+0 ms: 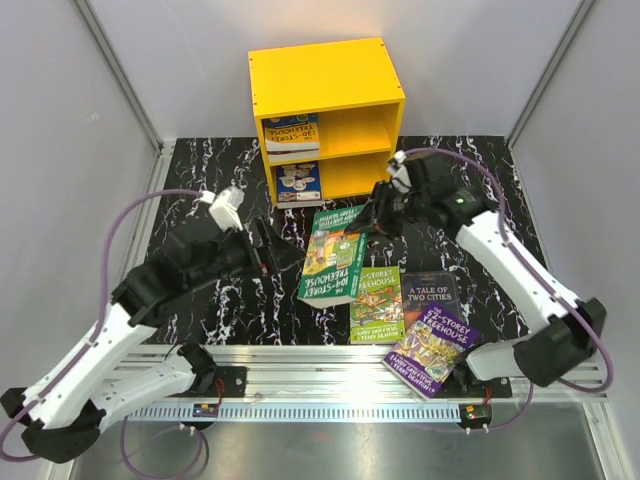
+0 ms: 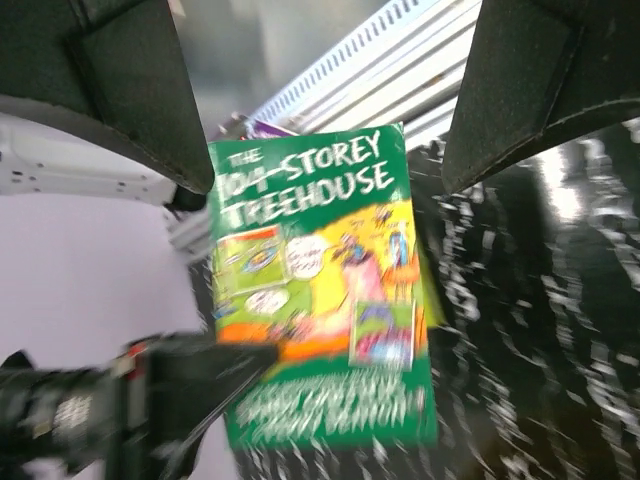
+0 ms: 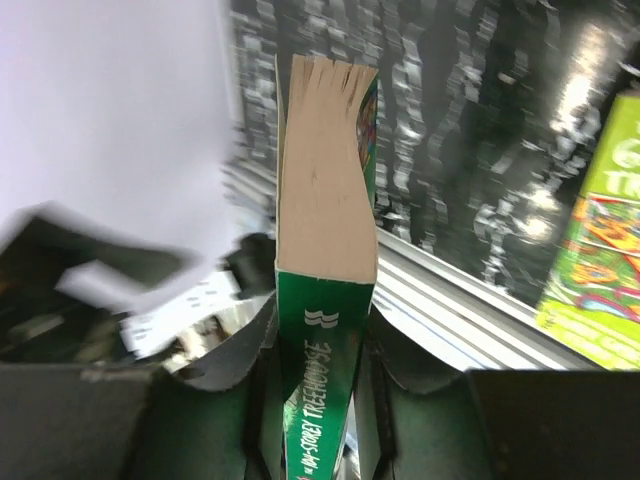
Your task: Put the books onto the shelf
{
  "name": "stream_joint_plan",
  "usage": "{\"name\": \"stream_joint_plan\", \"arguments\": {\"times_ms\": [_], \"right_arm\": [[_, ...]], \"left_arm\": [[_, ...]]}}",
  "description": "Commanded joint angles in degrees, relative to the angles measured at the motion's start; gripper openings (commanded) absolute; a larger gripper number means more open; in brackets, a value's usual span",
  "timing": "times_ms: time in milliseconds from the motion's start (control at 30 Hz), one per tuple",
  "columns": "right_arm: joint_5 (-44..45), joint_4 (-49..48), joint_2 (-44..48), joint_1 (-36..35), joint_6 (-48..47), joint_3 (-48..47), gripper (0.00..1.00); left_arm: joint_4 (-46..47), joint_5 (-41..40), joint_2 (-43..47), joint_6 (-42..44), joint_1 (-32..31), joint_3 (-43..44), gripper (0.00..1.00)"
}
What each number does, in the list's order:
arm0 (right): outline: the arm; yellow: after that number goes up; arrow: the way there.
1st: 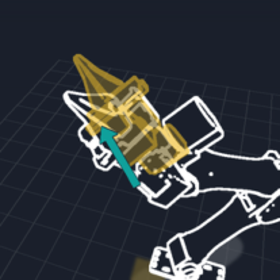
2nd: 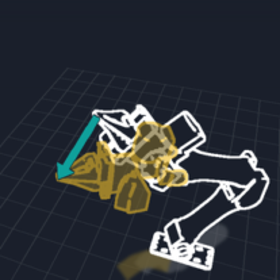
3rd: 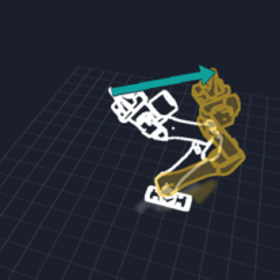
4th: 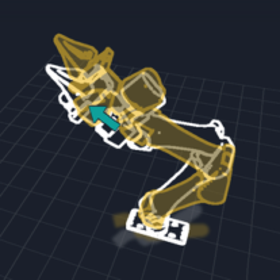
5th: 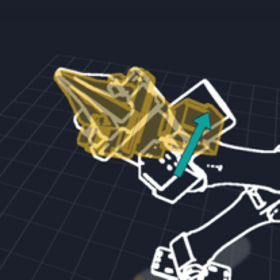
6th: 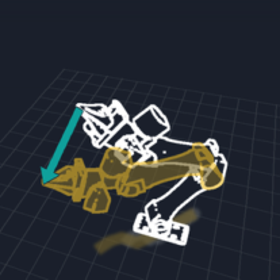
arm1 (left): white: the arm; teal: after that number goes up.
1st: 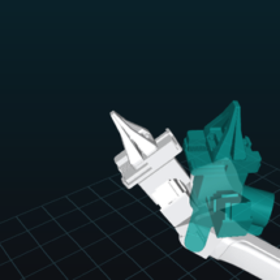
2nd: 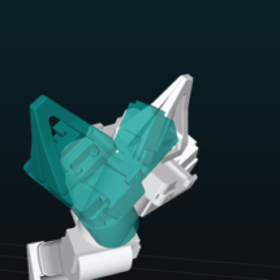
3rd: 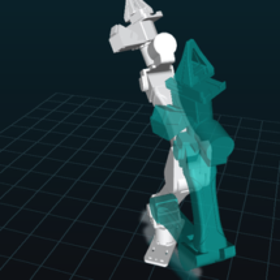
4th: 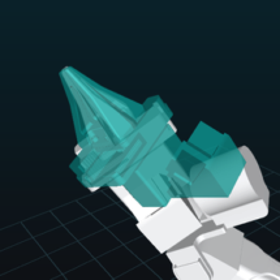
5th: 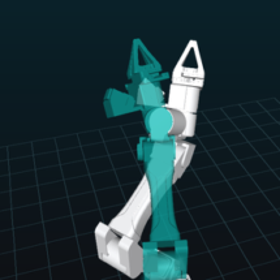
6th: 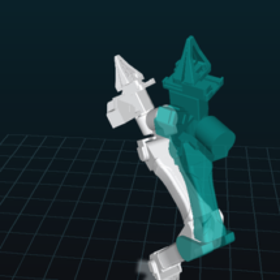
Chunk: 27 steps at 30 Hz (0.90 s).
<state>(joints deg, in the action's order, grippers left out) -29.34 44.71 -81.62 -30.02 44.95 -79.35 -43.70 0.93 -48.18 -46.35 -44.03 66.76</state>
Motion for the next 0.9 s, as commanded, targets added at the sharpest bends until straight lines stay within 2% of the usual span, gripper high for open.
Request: {"name": "stream_joint_plan", "arguments": {"times_ms": [0, 67, 167, 300, 367, 500, 567, 600, 667, 733, 767, 800, 833, 867], "right_arm": [[-10.5, -9.7, 6.5, 2.2, 6.0, 0.2, 0.00], [-13.1, -14.4, 8.2, 2.4, 10.1, 0.4, 0.00], [-16.0, -21.9, 10.1, 2.9, 16.4, 1.4, 0.00], [-19.9, -36.9, 13.1, 5.3, 27.2, 4.9, 0.00], [-21.0, -40.9, 13.7, 6.0, 30.1, 7.6, 0.00], [-21.7, -50.5, 17.3, 7.1, 35.6, 13.6, 0.00], [-21.4, -52.3, 18.5, 7.6, 37.0, 17.3, 0.00], [-21.3, -54.6, 19.4, 7.8, 38.4, 18.4, 0.00], [-21.1, -55.5, 19.9, 8.0, 39.1, 20.8, 0.00], [-21.2, -55.8, 20.0, 8.0, 38.9, 21.7, 0.00], [-21.2, -55.4, 19.9, 8.1, 38.6, 21.7, 0.00], [-21.1, -54.0, 19.9, 8.1, 37.3, 21.6, 0.00], [-20.9, -52.6, 19.8, 8.2, 36.5, 20.9, 0.00], [-20.7, -49.1, 19.8, 8.1, 34.5, 20.4, 0.05]], "left_arm": [[18.5, 16.8, 0.6, -5.9, 1.8, -9.2, 0.99], [27.0, 20.1, 0.4, -9.6, 1.8, -14.0, 0.99], [33.8, 21.7, -1.7, -12.0, 1.8, -16.5, 0.99], [47.3, 25.1, -4.3, -16.7, 2.2, -20.9, 0.99], [51.9, 26.8, -4.6, -19.7, 2.5, -21.8, 0.99], [67.5, 29.2, -3.2, -27.3, 5.2, -26.1, 0.99], [69.7, 30.1, -3.1, -30.0, 6.0, -26.1, 0.93], [68.1, 30.6, -3.1, -29.8, 6.1, -25.5, 0.87], [63.9, 30.8, -3.1, -27.1, 6.1, -22.6, 0.57], [58.0, 30.7, -2.9, -24.8, 6.1, -20.4, 0.36], [56.0, 30.3, -2.8, -23.9, 6.1, -19.7, 0.13], [51.0, 29.4, -2.5, -23.0, 6.1, -18.6, 0.04], [48.6, 28.9, -2.5, -21.2, 6.1, -17.8, 0.00], [46.5, 28.3, -2.4, -20.3, 6.1, -16.6, 0.00]]}}
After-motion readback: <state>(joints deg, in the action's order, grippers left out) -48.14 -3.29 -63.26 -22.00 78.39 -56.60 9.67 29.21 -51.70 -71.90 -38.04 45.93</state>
